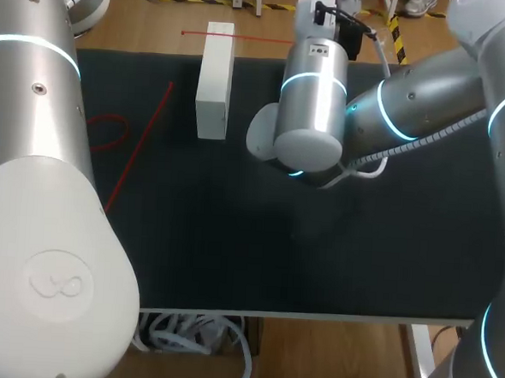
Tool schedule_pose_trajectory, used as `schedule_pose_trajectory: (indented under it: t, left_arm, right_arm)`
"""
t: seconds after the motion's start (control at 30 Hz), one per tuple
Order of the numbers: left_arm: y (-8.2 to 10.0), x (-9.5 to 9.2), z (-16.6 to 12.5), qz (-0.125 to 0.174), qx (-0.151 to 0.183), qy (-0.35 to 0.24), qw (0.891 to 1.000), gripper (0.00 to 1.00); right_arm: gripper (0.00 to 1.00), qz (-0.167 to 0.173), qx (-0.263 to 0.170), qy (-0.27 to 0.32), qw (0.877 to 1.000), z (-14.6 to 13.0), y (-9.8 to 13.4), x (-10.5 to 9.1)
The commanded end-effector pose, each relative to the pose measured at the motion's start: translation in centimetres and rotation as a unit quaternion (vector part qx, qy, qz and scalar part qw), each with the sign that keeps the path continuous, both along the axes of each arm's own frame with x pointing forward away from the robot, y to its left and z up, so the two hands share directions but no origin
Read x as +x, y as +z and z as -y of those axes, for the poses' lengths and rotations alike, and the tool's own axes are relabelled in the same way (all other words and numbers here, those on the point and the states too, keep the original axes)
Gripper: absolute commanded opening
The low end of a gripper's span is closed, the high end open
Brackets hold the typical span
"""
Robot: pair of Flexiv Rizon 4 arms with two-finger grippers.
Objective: Grab the tape and strap the tape.
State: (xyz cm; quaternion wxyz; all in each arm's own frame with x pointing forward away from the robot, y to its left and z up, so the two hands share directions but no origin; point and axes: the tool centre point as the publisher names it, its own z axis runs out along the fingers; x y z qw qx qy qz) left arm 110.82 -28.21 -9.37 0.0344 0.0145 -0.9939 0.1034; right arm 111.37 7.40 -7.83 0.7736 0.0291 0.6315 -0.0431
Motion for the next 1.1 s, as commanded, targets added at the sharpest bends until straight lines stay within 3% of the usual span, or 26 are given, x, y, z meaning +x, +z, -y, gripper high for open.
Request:
schedule_pose_trajectory:
  t: [0.03, 1.1]
  left_arm:
    - [0.31, 0.34, 0.26, -0.004, 0.005, -0.001, 1.000, 0.00]
    - [0.31, 0.34, 0.26, -0.004, 0.005, -0.001, 1.000, 0.00]
  right_arm:
    - [0.00, -0.004, 0.000, 0.003, 1.000, -0.06, 0.40, -0.05]
    - [0.00, -0.002, 0.011, 0.012, 1.000, -0.65, 0.45, 0.02]
